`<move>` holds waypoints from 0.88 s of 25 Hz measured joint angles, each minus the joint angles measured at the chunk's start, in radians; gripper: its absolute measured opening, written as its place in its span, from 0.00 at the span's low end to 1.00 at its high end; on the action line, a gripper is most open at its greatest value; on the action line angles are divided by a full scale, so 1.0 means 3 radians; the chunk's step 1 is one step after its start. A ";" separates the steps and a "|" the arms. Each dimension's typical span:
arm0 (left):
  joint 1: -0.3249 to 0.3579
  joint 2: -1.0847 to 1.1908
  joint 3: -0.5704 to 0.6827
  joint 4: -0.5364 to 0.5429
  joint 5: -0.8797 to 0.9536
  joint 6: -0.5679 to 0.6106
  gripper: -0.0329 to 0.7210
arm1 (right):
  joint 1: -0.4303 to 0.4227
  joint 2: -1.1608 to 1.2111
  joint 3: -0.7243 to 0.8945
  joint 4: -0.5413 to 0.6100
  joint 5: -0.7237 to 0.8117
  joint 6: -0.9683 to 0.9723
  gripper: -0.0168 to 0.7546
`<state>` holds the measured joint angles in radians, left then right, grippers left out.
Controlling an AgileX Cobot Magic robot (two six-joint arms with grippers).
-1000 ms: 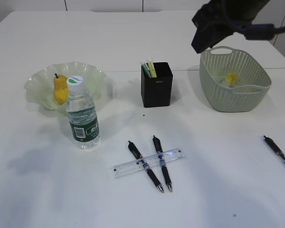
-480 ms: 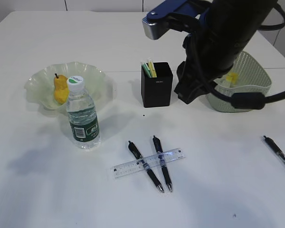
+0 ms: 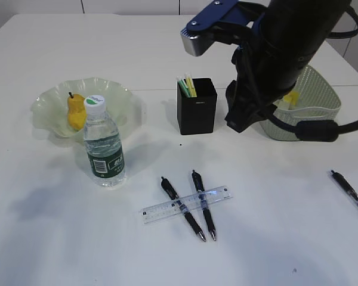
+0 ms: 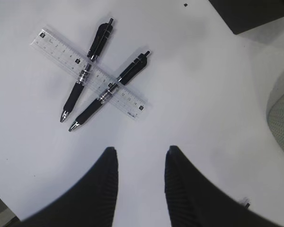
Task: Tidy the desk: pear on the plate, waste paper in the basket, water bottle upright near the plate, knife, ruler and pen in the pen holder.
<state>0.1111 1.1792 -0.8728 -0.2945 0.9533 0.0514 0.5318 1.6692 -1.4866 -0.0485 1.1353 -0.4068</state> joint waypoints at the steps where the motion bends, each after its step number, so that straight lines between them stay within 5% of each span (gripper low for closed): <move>1: 0.0000 0.0000 0.0000 0.0000 0.0000 0.0000 0.66 | 0.0000 0.0000 0.0000 0.0000 0.0000 -0.0056 0.35; 11: 0.0000 0.0000 0.0000 0.0000 0.0000 0.0000 0.66 | 0.0000 0.0039 0.0000 0.0707 -0.0118 -0.1641 0.35; 22: 0.0000 0.0000 0.0000 0.0005 -0.0035 0.0000 0.66 | 0.0000 0.0497 0.0006 0.0903 -0.0515 -0.2520 0.35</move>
<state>0.1111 1.1792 -0.8728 -0.2931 0.9428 0.0514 0.5318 1.8184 -1.4850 0.2223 0.9809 -1.1627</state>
